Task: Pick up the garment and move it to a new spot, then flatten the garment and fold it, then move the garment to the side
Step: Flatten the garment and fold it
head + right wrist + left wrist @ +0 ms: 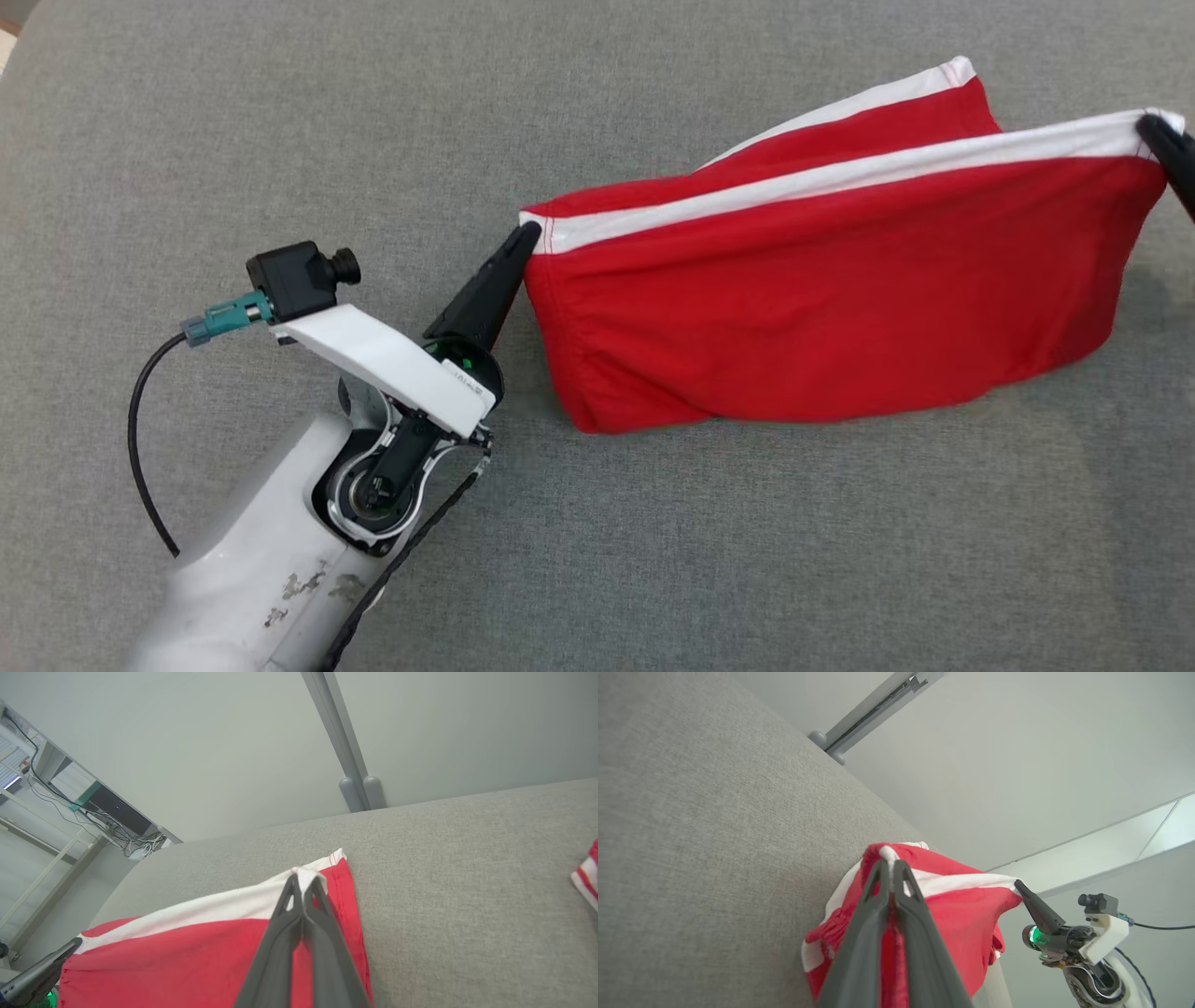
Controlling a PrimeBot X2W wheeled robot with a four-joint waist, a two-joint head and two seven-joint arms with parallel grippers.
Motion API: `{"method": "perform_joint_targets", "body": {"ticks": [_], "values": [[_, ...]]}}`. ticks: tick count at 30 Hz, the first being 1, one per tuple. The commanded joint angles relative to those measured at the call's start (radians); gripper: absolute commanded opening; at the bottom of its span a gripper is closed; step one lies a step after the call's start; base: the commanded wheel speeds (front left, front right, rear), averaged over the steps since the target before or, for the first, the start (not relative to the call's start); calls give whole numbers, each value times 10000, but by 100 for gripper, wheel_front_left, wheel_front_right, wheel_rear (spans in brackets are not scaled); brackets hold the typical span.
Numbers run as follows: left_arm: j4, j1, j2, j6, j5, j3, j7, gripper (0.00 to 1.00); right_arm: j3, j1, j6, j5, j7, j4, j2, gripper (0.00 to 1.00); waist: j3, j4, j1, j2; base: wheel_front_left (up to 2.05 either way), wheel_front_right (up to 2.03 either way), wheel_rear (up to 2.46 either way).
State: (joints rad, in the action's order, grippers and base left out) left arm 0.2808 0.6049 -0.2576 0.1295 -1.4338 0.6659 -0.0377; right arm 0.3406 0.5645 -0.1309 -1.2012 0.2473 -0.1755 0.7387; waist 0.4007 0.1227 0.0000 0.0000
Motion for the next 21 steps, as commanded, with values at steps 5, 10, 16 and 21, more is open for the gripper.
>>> {"method": "perform_joint_targets", "body": {"ticks": [5,10,16,21], "values": [[546,634,280,3,0,-176,-226,0,412,1255,7,203,222,-718,-227,0,676,306,0,0,0,0,0],[1232,1114,613,2,86,-261,-494,0,1019,2448,5,401,431,-1475,-411,0,1084,476,0,0,0,0,0],[1739,1451,868,1,145,-159,-654,0,1696,3436,5,485,484,-2247,-416,23,1380,618,0,0,0,0,0],[2057,1454,916,-8,164,-119,-912,100,1961,3667,5,279,82,-2609,-428,100,1311,597,0,0,0,0,0]]}}
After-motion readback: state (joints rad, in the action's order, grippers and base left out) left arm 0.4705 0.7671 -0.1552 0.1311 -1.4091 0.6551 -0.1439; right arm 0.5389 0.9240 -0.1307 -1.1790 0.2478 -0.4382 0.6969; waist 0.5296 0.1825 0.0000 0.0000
